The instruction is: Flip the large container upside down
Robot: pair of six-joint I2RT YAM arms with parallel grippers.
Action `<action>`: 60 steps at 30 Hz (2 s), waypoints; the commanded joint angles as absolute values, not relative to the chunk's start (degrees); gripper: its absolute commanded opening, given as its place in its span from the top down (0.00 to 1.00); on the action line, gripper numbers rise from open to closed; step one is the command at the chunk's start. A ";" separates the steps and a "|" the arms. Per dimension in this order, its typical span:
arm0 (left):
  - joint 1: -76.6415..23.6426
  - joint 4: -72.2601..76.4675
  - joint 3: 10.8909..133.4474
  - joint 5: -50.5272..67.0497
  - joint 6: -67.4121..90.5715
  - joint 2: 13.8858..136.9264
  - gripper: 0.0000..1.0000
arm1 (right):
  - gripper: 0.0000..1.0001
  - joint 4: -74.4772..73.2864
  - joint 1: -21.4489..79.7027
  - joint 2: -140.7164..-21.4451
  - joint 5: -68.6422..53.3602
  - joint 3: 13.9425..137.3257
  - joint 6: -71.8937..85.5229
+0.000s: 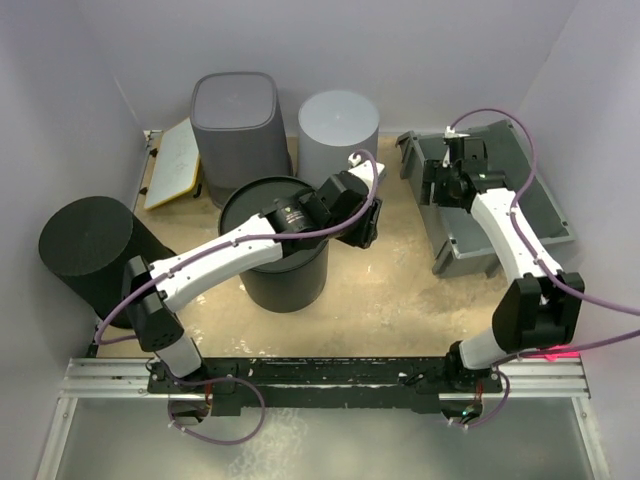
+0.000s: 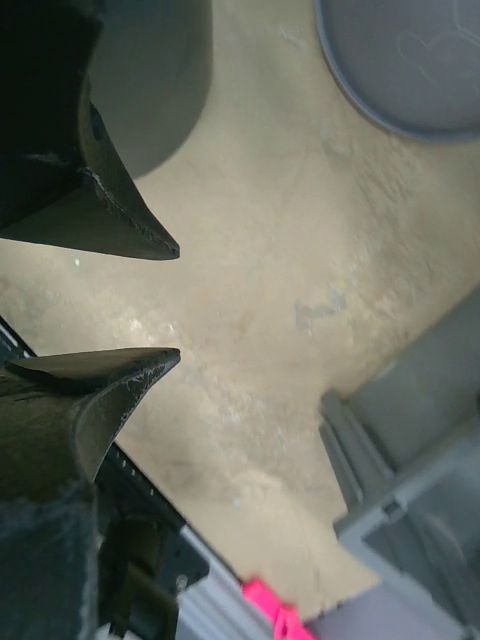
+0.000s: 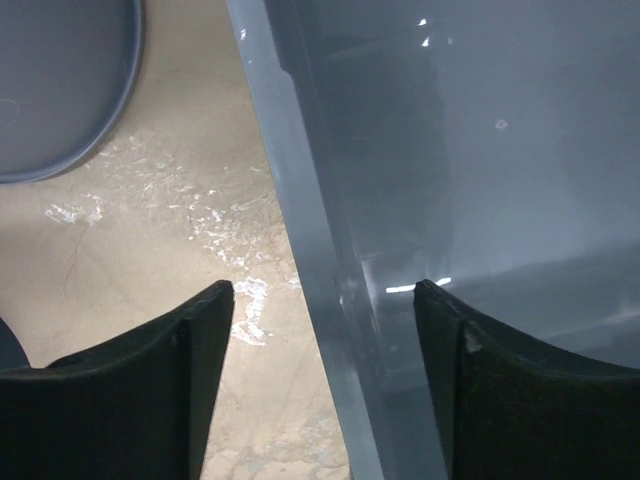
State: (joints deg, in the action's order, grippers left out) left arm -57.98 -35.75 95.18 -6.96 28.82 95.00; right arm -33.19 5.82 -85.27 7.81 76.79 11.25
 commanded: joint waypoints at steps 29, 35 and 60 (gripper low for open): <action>-55.28 -41.75 87.72 -19.27 30.22 72.74 0.63 | 1.00 -30.00 5.56 -74.07 -4.52 80.35 25.51; -55.27 -41.86 87.63 -19.14 30.04 72.26 0.63 | 1.00 -28.74 4.52 -68.49 -4.68 80.58 31.09; -55.25 -41.68 87.52 -19.45 28.96 73.26 0.64 | 1.00 20.45 -9.27 -58.19 -36.54 52.30 72.88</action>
State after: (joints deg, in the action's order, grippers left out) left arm -55.51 -43.00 85.95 -19.09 29.36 73.28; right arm 2.46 -9.45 -60.34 -29.30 52.69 62.98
